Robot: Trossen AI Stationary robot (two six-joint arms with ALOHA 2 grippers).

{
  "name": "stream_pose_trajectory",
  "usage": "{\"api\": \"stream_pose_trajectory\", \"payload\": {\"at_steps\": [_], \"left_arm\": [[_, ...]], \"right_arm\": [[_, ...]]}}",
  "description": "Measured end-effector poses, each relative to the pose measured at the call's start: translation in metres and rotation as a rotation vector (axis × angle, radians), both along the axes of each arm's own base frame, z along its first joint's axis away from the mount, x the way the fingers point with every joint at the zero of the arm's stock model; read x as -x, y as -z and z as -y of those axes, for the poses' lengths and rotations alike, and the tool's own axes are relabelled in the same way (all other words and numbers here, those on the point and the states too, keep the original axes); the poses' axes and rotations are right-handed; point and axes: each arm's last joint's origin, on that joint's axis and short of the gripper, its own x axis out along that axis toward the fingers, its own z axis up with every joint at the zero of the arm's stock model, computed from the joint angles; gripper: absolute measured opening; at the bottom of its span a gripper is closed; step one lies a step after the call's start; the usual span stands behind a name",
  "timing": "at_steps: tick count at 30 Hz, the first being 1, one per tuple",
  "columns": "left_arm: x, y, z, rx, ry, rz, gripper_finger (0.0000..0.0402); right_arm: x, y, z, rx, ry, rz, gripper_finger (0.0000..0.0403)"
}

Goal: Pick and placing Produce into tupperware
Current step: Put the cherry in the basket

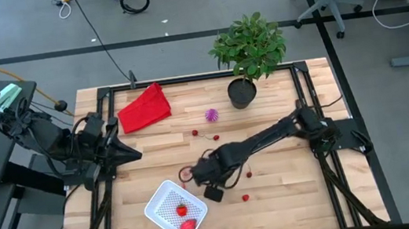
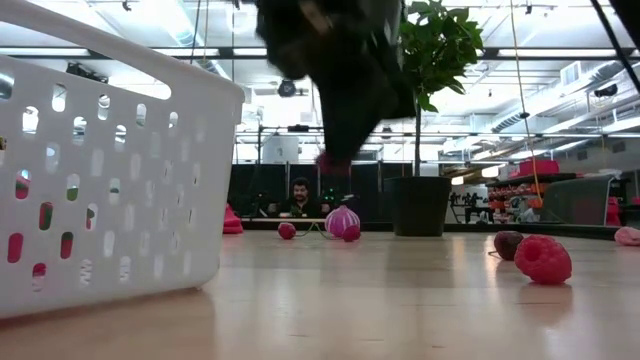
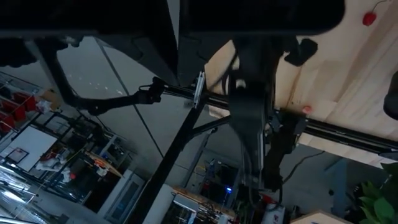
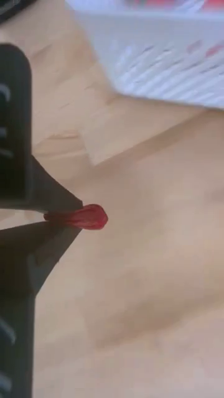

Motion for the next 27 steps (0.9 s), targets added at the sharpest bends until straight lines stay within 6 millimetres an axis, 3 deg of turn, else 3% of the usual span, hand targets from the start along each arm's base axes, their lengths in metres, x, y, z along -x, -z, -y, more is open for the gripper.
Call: {"api": "stream_pose_trajectory", "payload": {"at_steps": [3,6,14,17,27], "left_arm": [[0.000,0.000,0.000,0.001,0.000,0.002,0.0007],[0.002,-0.003,-0.002,-0.009,0.002,0.027,0.0009],[0.011,-0.018,-0.008,-0.048,-0.016,0.183,0.0024],[0.015,-0.022,-0.011,-0.058,-0.022,0.218,0.0020],[0.025,-0.025,-0.018,-0.055,-0.041,0.242,0.0009]], "right_arm": [[0.007,-0.032,0.004,0.019,0.055,0.098,0.0033],[0.011,-0.074,0.006,-0.002,0.092,0.305,0.0026],[-0.014,-0.153,-0.008,-0.202,0.081,1.028,0.0034],[-0.017,-0.156,-0.020,-0.234,0.019,1.116,0.0042],[-0.045,-0.089,-0.051,-0.341,-0.085,0.918,0.0042]]}}
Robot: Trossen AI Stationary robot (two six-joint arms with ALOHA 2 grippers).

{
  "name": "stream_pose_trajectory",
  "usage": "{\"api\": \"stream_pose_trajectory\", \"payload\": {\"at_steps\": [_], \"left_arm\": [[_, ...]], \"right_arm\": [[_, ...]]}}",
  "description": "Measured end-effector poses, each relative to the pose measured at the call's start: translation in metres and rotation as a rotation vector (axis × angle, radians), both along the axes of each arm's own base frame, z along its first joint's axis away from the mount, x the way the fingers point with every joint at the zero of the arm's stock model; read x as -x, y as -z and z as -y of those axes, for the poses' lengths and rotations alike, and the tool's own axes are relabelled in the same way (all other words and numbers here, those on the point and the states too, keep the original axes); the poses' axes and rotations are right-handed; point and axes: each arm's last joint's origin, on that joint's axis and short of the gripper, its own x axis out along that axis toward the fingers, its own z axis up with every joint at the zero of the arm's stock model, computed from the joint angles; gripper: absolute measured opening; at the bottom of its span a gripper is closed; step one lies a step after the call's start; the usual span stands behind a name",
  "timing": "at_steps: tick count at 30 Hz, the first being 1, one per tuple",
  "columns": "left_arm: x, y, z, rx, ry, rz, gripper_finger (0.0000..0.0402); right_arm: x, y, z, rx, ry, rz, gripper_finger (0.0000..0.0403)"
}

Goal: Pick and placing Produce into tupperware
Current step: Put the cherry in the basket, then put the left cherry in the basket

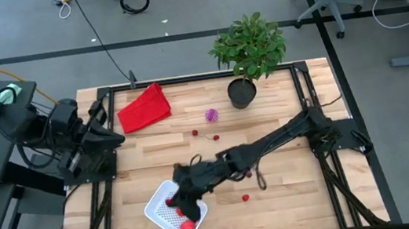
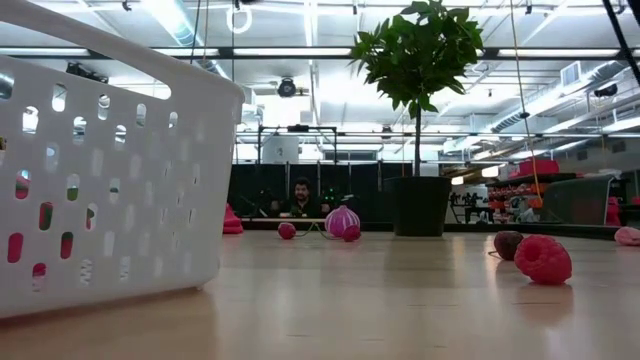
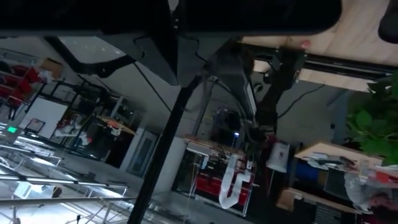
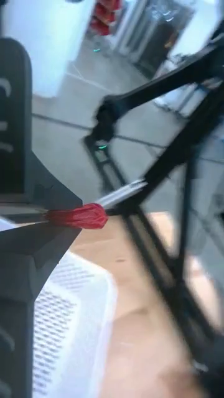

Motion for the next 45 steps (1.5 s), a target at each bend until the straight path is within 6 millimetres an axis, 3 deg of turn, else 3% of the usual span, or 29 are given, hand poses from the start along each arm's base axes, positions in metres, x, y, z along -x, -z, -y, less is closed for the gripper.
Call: {"api": "stream_pose_trajectory", "payload": {"at_steps": [7,12,21,25,29,36,41,45], "left_arm": [[0.000,0.001,0.000,-0.004,-0.004,-0.007,0.0025],[0.000,0.001,0.000,-0.007,-0.004,-0.011,0.0013],[0.000,0.006,0.000,-0.031,-0.003,-0.055,0.0013],[0.000,0.006,0.000,-0.032,-0.003,-0.056,0.0025],[-0.001,0.006,0.000,-0.032,-0.003,-0.057,0.0021],[-0.002,0.007,0.001,-0.038,-0.003,-0.062,0.0006],[-0.003,0.009,0.002,-0.052,-0.003,-0.084,0.0017],[-0.003,0.012,0.001,-0.058,-0.012,-0.109,0.0030]], "right_arm": [[-0.017,0.012,-0.009,0.116,-0.107,-0.074,0.0042],[-0.017,0.042,-0.016,0.336,-0.205,-0.258,0.0041],[-0.021,0.074,-0.020,0.401,-0.232,-0.341,0.0042],[-0.023,0.080,-0.020,0.404,-0.232,-0.349,0.0052],[-0.024,0.099,-0.019,0.418,-0.238,-0.415,0.0065],[-0.025,0.095,-0.014,0.399,-0.231,-0.408,0.0092],[-0.027,0.094,-0.007,0.385,-0.220,-0.414,0.0130],[-0.025,0.074,0.002,0.350,-0.183,-0.398,0.0154]]}}
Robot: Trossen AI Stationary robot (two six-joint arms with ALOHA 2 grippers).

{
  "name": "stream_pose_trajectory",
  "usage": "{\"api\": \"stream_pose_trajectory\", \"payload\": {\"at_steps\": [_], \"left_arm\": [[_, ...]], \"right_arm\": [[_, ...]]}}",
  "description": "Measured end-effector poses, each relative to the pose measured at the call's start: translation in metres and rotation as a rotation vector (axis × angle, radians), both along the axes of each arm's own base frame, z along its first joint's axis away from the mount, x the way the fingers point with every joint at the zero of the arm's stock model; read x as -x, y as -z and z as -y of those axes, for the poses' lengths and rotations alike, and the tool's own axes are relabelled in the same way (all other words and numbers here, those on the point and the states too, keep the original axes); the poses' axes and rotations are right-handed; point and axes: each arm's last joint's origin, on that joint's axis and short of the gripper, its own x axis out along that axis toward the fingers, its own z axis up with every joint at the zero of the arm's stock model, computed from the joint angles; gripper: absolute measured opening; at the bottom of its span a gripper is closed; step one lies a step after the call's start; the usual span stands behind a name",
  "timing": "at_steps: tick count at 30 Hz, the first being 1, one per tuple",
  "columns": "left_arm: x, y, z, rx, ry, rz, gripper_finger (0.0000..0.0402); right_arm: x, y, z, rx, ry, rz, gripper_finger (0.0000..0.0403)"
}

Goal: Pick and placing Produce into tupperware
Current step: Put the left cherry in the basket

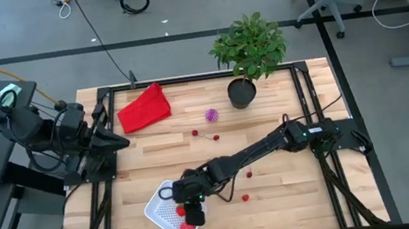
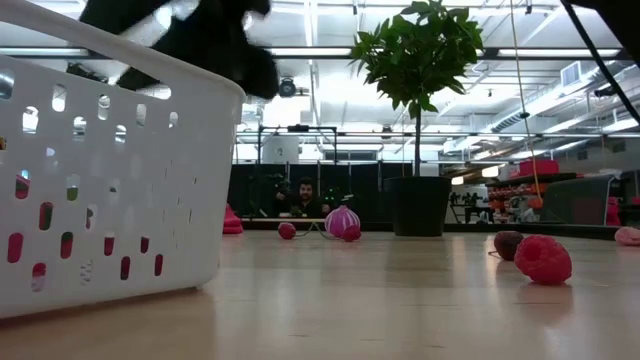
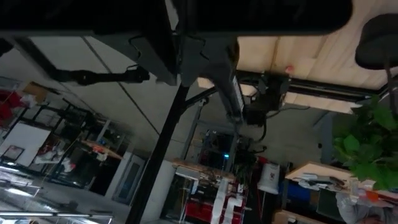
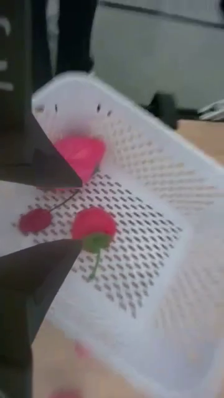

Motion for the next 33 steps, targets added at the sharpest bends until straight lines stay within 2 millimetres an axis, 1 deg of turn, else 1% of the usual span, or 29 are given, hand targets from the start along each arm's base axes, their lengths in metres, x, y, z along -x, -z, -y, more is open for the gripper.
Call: {"api": "stream_pose_trajectory", "payload": {"at_steps": [3,6,9,12,15,17,20,23,28,31,33], "left_arm": [[-0.004,0.008,0.001,-0.019,-0.042,-0.075,0.0028],[-0.010,0.024,0.004,-0.058,-0.084,-0.211,0.0020],[-0.018,0.038,0.009,-0.086,-0.125,-0.339,0.0011],[-0.028,0.045,0.016,-0.122,-0.129,-0.381,0.0006],[-0.037,0.049,0.020,-0.139,-0.138,-0.402,0.0011],[-0.047,0.053,0.019,-0.154,-0.171,-0.429,0.0026],[-0.065,0.061,0.016,-0.169,-0.237,-0.478,0.0059],[-0.085,0.070,0.010,-0.173,-0.299,-0.528,0.0095],[-0.127,0.095,-0.004,-0.145,-0.281,-0.676,0.0147],[-0.153,0.113,-0.012,-0.197,-0.280,-0.759,0.0163],[-0.169,0.127,-0.019,-0.213,-0.266,-0.821,0.0167]], "right_arm": [[0.007,-0.030,0.009,-0.040,0.036,0.034,0.0162],[0.019,-0.062,0.017,-0.061,0.059,0.061,0.0162],[0.038,-0.100,0.025,-0.075,0.067,0.094,0.0158],[0.062,-0.135,0.032,-0.072,0.064,0.124,0.0154],[0.084,-0.162,0.039,-0.028,0.080,0.157,0.0153],[0.097,-0.178,0.044,0.003,0.107,0.190,0.0154],[0.116,-0.198,0.051,0.042,0.141,0.220,0.0155],[0.132,-0.209,0.057,0.072,0.164,0.209,0.0156],[0.163,-0.225,0.067,0.114,0.186,0.170,0.0153],[0.177,-0.230,0.071,0.137,0.190,0.133,0.0150],[0.183,-0.232,0.073,0.148,0.194,0.122,0.0149]]}}
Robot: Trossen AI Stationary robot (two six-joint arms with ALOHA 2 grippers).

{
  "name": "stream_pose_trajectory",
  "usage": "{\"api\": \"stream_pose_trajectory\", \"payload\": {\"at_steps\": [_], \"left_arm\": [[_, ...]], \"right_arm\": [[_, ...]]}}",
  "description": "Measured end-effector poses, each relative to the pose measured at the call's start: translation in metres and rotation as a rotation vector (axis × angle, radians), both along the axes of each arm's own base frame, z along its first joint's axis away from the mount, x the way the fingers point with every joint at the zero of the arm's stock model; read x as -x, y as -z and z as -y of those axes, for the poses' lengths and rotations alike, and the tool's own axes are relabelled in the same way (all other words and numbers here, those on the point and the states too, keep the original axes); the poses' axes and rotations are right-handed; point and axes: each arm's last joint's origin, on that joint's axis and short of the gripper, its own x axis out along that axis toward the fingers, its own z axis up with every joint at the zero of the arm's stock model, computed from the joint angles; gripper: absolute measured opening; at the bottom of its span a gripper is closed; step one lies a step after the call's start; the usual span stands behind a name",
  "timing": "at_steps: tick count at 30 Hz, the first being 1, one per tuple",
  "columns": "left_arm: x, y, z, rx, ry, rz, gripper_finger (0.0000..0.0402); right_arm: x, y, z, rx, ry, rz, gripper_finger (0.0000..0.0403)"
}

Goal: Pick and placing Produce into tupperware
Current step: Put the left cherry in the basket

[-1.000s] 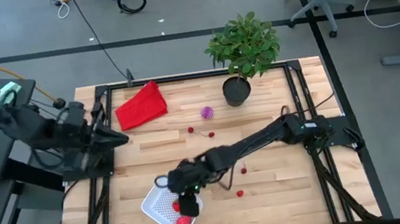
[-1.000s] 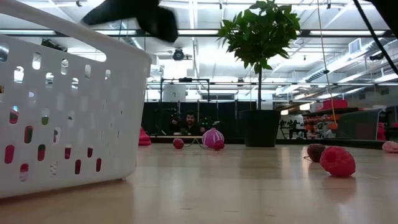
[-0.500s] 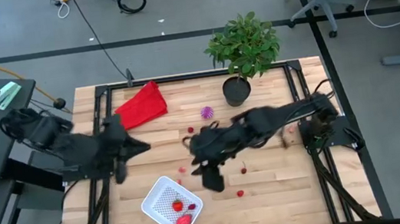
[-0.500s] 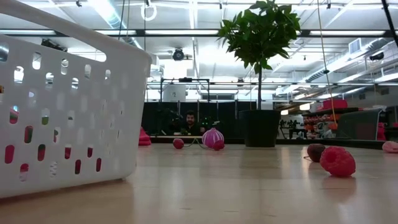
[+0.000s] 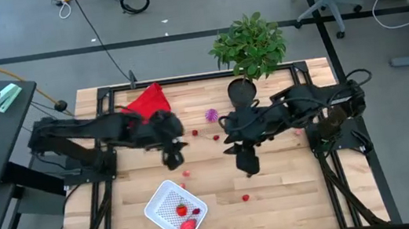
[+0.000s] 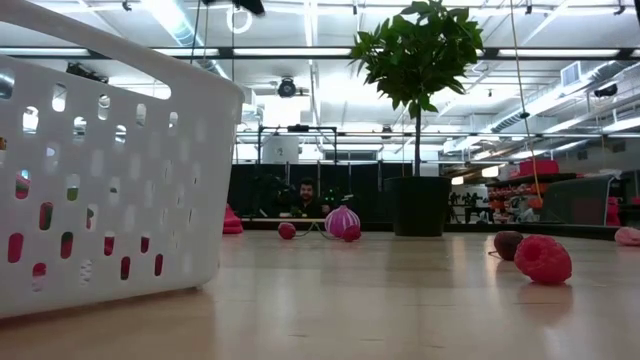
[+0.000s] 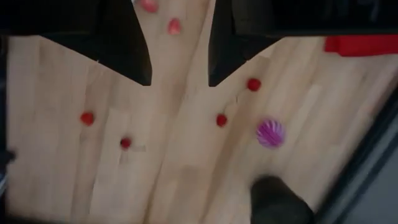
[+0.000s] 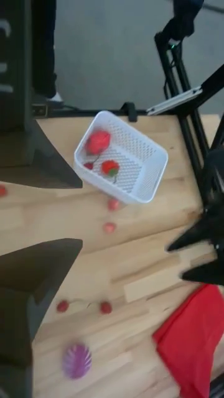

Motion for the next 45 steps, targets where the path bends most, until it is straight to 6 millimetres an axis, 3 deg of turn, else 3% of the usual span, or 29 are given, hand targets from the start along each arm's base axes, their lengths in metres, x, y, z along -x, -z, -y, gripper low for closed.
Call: {"api": "stream_pose_trajectory", "payload": {"at_steps": [6,10,13,20,25,37,45], "left_arm": [[-0.047,0.044,-0.021,0.102,0.079,-0.142,0.0161],[-0.078,0.072,-0.036,0.152,0.150,-0.145,0.0164],[-0.092,0.095,-0.053,0.158,0.161,-0.190,0.0165],[-0.107,0.140,-0.092,0.145,0.158,-0.327,0.0163],[-0.113,0.164,-0.110,0.214,0.190,-0.354,0.0163],[-0.129,0.212,-0.118,0.123,0.174,-0.440,0.0152],[-0.129,0.218,-0.123,0.080,0.144,-0.465,0.0134]], "right_arm": [[0.008,-0.002,0.005,0.042,0.009,-0.028,0.0150],[0.011,0.000,0.008,0.056,0.010,-0.059,0.0149],[0.012,0.002,0.009,0.065,0.015,-0.083,0.0147],[0.014,0.004,0.016,0.131,0.073,-0.107,0.0146],[0.012,0.004,0.027,0.133,0.112,-0.110,0.0147],[0.009,0.004,0.052,0.144,0.176,-0.128,0.0145],[0.008,0.004,0.059,0.143,0.197,-0.133,0.0145]]}}
